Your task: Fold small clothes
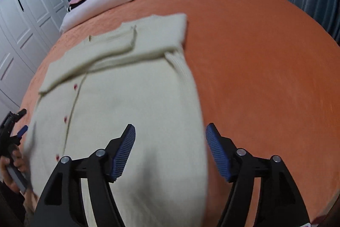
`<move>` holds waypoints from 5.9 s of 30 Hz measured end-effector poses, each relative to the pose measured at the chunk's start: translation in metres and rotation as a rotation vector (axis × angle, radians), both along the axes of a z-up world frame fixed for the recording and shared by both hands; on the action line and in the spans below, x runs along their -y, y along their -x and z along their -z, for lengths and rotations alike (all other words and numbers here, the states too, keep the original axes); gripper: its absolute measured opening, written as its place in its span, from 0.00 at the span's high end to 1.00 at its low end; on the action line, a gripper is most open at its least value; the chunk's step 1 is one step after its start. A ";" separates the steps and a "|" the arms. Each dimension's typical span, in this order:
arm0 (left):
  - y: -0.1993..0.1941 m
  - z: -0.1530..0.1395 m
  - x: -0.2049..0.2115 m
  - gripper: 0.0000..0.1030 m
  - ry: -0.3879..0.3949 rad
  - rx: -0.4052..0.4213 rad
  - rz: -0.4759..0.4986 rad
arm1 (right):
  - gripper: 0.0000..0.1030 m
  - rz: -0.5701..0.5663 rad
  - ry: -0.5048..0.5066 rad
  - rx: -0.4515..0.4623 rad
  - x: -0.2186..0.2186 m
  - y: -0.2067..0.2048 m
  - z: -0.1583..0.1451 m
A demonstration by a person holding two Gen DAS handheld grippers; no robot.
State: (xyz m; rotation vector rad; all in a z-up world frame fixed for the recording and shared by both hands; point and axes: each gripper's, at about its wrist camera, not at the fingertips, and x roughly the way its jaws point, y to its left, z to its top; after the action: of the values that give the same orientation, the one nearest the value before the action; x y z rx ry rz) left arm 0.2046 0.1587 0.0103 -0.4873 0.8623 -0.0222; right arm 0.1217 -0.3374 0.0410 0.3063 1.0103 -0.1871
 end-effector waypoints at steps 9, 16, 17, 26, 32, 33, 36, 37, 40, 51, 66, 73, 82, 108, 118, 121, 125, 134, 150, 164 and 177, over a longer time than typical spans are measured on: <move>0.095 0.012 -0.024 0.11 0.065 -0.115 0.016 | 0.23 0.056 -0.180 -0.072 -0.016 0.116 0.027; 0.085 0.021 -0.012 0.68 0.212 -0.199 0.055 | 0.55 0.096 -0.381 0.037 -0.030 0.084 0.031; 0.084 0.023 -0.011 0.79 0.246 -0.234 0.063 | 0.81 0.105 -0.408 0.031 -0.031 0.078 0.032; 0.121 -0.046 -0.009 0.92 0.226 -0.128 0.131 | 0.93 0.068 -0.407 0.208 -0.030 0.096 -0.042; 0.179 -0.063 -0.018 0.92 0.175 -0.183 0.201 | 0.93 -0.083 -0.361 0.096 -0.035 0.150 -0.056; 0.194 -0.061 -0.020 0.92 0.170 -0.208 0.217 | 0.93 -0.121 -0.339 0.059 -0.041 0.162 -0.055; 0.245 -0.058 -0.027 0.92 0.167 -0.284 0.268 | 0.93 -0.232 -0.294 -0.051 -0.053 0.211 -0.052; 0.261 -0.060 -0.028 0.92 0.166 -0.305 0.284 | 0.93 -0.266 -0.300 -0.086 -0.058 0.229 -0.052; 0.288 -0.081 -0.039 0.92 0.223 -0.330 0.285 | 0.93 -0.329 -0.366 -0.107 -0.066 0.264 -0.071; 0.083 -0.138 -0.003 0.87 0.135 0.059 0.195 | 0.91 -0.062 -0.514 0.416 0.012 0.091 -0.103; 0.017 -0.038 0.014 0.13 -0.131 -0.065 0.135 | 0.33 0.080 -0.108 0.242 -0.019 -0.003 -0.031; -0.020 -0.006 0.017 0.89 -0.112 -0.237 0.120 | 0.89 0.079 -0.188 0.052 -0.001 -0.044 0.024; -0.031 -0.061 0.016 0.93 -0.153 -0.107 0.121 | 0.92 0.054 -0.192 0.331 0.011 -0.016 -0.061; 0.095 -0.025 0.106 0.59 -0.266 -0.224 0.241 | 0.75 -0.315 -0.004 -0.054 -0.187 0.034 -0.006; 0.106 -0.011 0.087 0.58 -0.339 -0.229 0.224 | 0.79 -0.252 -0.053 -0.105 -0.183 0.032 0.004; 0.106 -0.009 0.090 0.58 -0.362 -0.225 0.227 | 0.80 -0.245 -0.042 -0.112 -0.182 0.034 0.005; 0.106 -0.008 0.089 0.58 -0.364 -0.227 0.228 | 0.81 -0.223 -0.024 -0.121 -0.174 0.035 0.007; 0.106 -0.006 0.090 0.57 -0.376 -0.224 0.228 | 0.85 -0.154 -0.009 -0.141 -0.143 0.041 0.012; 0.105 -0.005 0.091 0.57 -0.382 -0.229 0.230 | 0.89 -0.112 -0.003 -0.148 -0.112 0.052 0.013; 0.105 -0.005 0.093 0.57 -0.382 -0.231 0.230 | 1.00 -0.072 -0.009 -0.145 -0.074 0.062 0.015; 0.095 -0.045 0.028 0.53 -0.335 -0.193 0.138 | 0.77 0.059 0.083 -0.089 -0.019 0.085 -0.021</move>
State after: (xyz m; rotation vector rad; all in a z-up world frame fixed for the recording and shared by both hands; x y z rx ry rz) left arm 0.1096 0.1308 0.0558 -0.1158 1.0643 0.0427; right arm 0.0370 -0.3183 0.0623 0.2536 1.0795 -0.2973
